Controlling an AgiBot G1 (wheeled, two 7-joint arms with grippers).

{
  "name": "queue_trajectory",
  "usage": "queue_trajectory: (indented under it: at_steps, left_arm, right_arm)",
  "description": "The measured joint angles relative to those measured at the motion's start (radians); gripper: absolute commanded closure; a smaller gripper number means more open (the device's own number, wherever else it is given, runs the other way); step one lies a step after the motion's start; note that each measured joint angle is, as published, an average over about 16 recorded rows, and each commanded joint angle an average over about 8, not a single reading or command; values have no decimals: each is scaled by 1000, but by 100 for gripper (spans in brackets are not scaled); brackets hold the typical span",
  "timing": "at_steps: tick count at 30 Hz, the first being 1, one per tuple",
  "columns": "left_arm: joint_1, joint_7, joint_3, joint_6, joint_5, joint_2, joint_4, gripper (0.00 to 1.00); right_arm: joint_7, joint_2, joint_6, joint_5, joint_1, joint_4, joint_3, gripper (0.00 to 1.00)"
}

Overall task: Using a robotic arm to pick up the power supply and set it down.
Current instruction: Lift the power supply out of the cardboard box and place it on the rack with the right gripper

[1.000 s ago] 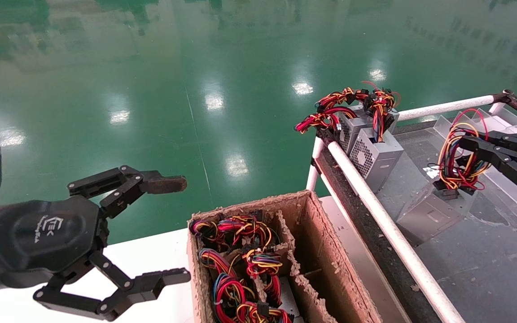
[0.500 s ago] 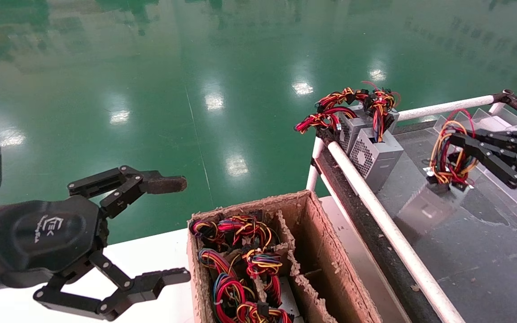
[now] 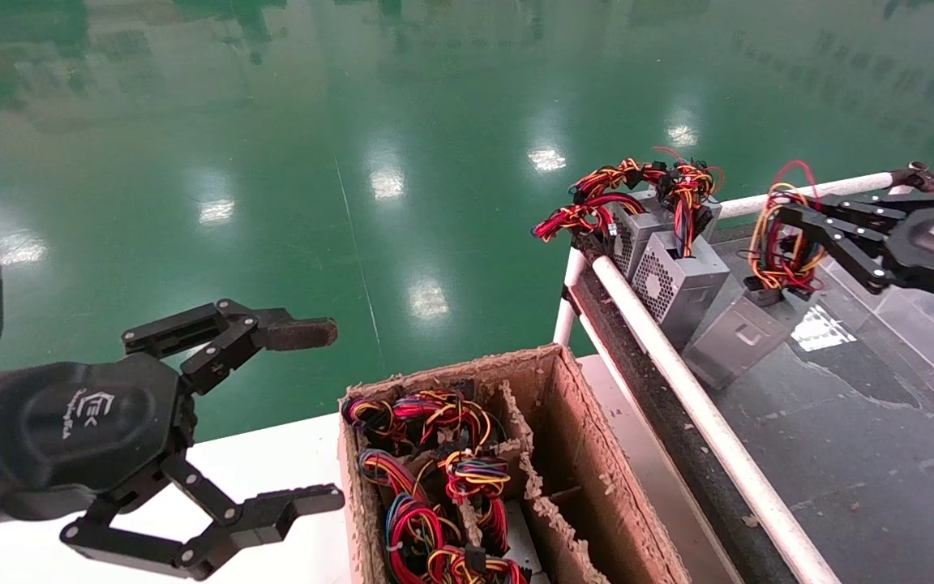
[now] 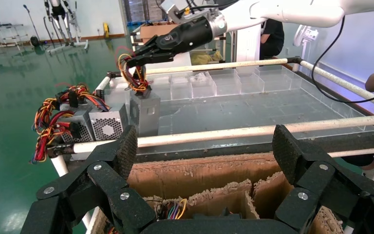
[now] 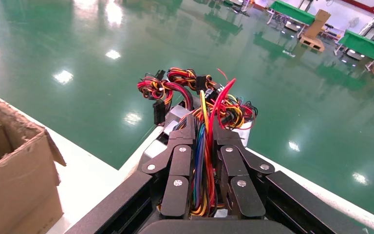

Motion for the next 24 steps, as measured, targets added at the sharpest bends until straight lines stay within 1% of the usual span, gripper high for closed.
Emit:
queue_trajectory:
  at_steps: [11,24]
  left_arm:
    - [0,0,0,0,0,0,0,0]
    - [0,0,0,0,0,0,0,0]
  right_arm:
    - [-70,-82,-11,-48,88,-136,-24,100]
    - [-145,-160,17,-73,160,-260,-35,100]
